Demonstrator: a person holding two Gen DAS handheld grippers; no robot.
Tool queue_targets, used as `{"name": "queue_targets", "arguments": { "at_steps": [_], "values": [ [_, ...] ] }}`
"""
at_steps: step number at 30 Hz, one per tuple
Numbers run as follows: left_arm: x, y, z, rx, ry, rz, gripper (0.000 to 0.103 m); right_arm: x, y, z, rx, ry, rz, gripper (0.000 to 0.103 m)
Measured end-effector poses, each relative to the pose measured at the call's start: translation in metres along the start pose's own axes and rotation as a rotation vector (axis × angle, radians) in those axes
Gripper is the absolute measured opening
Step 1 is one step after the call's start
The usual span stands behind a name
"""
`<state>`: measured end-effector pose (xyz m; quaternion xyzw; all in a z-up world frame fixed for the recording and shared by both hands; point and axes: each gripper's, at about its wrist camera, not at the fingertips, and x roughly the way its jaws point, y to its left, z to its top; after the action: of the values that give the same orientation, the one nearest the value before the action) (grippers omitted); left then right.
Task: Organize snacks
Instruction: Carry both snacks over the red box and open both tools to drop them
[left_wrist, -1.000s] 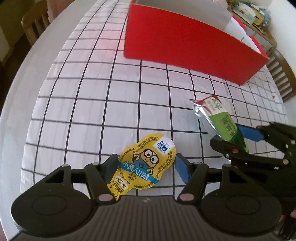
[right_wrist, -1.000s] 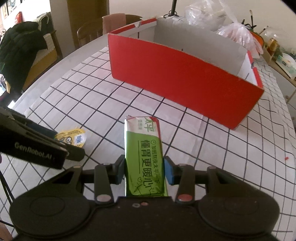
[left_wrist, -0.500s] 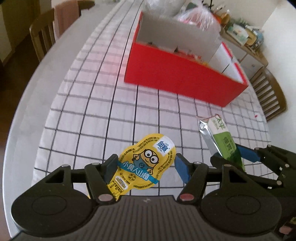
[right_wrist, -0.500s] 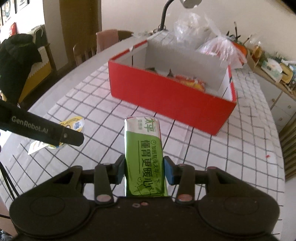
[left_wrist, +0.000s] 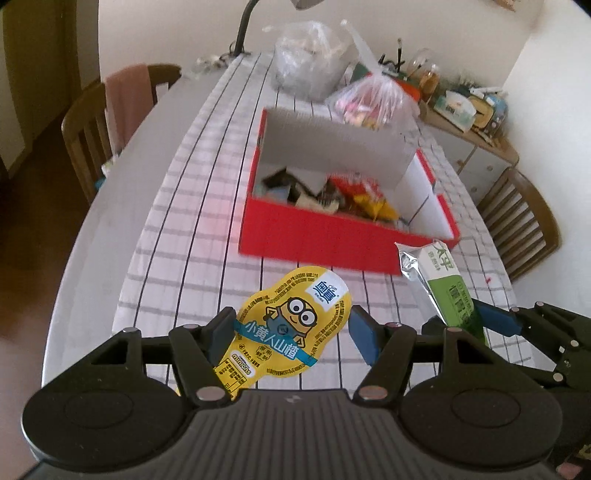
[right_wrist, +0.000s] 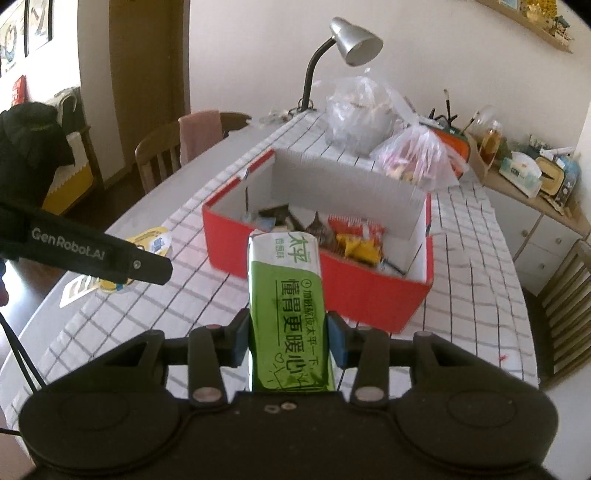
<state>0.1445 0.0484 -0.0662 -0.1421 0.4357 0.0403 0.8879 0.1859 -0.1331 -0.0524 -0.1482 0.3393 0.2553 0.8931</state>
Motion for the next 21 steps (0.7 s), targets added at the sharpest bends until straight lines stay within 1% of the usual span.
{"name": "queue_targets", "arguments": {
  "at_steps": [5,9,16,21],
  "values": [
    [-0.002,-0.011,0.028,0.027,-0.041,-0.006,0.066,0.008,-0.012,0.023,0.024,-0.025,-0.016,0.041],
    [0.004,-0.020,0.051,0.044,-0.063,0.012,0.066,0.019,-0.027,0.038,0.064,-0.029,-0.026,0.041],
    [0.027,-0.034,0.087,0.071,-0.064,0.028,0.066,0.047,-0.057,0.062,0.100,-0.018,-0.053,0.041],
    [0.052,-0.044,0.114,0.092,-0.056,0.054,0.066,0.072,-0.073,0.074,0.104,-0.001,-0.084,0.041]
  ]
}}
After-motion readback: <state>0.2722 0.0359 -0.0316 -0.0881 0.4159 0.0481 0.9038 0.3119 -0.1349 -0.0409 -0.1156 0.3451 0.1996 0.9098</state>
